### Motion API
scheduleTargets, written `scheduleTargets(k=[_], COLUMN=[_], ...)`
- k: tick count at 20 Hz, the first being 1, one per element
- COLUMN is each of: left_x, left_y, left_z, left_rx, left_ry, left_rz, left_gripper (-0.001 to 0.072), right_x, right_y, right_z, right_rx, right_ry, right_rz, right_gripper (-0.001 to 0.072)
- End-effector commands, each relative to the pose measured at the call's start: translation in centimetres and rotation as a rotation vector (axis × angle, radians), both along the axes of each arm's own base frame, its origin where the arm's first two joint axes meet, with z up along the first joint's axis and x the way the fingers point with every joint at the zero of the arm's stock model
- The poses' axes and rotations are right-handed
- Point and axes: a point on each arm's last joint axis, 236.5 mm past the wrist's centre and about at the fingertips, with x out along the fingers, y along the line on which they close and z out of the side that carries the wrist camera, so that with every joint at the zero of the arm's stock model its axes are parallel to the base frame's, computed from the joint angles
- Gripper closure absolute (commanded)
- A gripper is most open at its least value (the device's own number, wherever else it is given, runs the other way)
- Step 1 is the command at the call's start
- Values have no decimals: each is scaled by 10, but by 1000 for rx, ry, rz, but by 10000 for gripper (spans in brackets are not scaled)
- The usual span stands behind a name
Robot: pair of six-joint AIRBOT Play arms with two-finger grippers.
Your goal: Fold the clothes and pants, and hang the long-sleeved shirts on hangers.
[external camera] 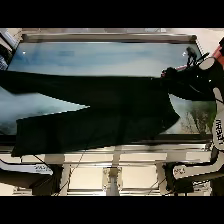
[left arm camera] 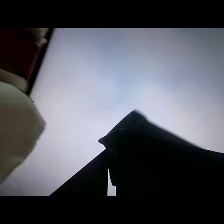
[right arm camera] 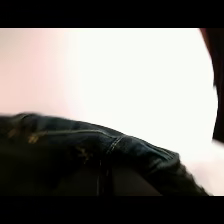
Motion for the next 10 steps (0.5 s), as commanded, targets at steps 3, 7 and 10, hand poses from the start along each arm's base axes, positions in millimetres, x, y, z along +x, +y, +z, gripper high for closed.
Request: scheduleTargets(k=[3,7,10], left_x=[-32,-38,-54], left_y=[12,7,4], left_z=[6,-21,-34], left_rx=[-54,-130,-149], left_ry=[16,89,175], left_rz=[94,116,127], left_gripper=[671,671,671], right_x=[29,48,42], right_y=[-11,-9,-4], right_z=[39,60,56], right_rx=[-38,18,20], right_ry=[-153,-256,-226], right_rz=[-29,-78,-54], right_gripper=[673,673,673])
